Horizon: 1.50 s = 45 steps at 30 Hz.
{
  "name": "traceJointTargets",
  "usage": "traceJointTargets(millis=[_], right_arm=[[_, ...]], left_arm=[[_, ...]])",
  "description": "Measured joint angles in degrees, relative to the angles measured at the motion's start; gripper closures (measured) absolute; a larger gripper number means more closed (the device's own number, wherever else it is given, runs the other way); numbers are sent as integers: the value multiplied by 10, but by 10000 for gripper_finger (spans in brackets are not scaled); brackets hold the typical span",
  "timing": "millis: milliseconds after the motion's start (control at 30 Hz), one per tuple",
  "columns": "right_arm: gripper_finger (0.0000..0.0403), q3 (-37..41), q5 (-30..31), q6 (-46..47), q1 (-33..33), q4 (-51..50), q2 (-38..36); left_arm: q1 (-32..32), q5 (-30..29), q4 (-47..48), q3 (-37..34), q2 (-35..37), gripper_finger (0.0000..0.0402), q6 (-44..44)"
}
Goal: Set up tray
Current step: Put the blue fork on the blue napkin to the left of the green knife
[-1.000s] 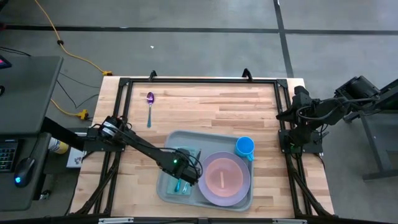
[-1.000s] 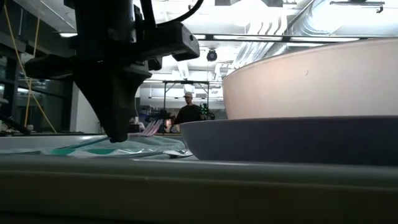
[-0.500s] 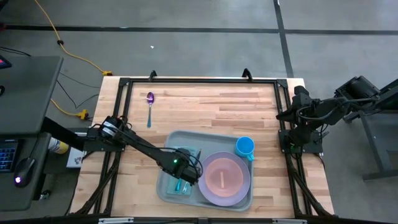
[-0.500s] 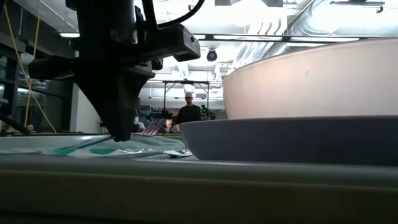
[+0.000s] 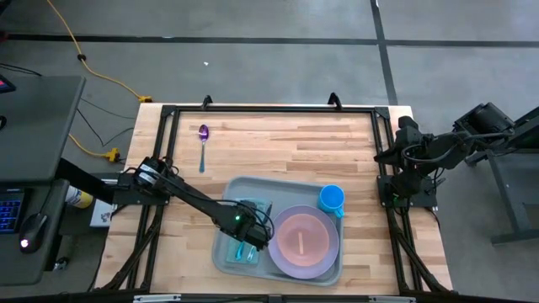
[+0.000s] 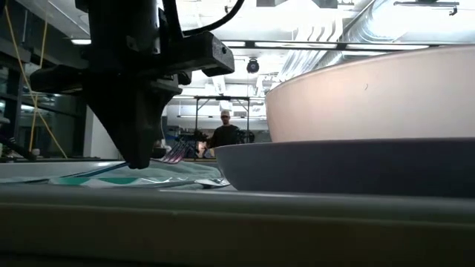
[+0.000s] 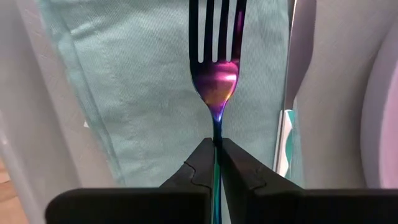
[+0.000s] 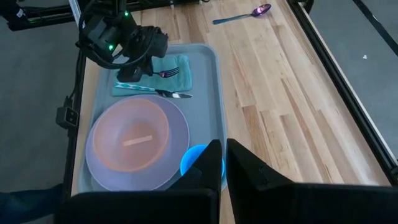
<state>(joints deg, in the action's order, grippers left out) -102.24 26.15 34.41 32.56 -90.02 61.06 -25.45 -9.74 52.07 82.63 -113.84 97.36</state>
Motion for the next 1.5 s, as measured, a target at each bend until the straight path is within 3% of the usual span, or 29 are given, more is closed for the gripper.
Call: traceJointTargets(millis=[300,1500], right_arm=[[403,0,0,0,0,0,0],[403,0,-2,0,0,0,0]], left_arm=[[0,23,-45,2,-30,346,0],[4,-4,-6,21,-28,346,-26]])
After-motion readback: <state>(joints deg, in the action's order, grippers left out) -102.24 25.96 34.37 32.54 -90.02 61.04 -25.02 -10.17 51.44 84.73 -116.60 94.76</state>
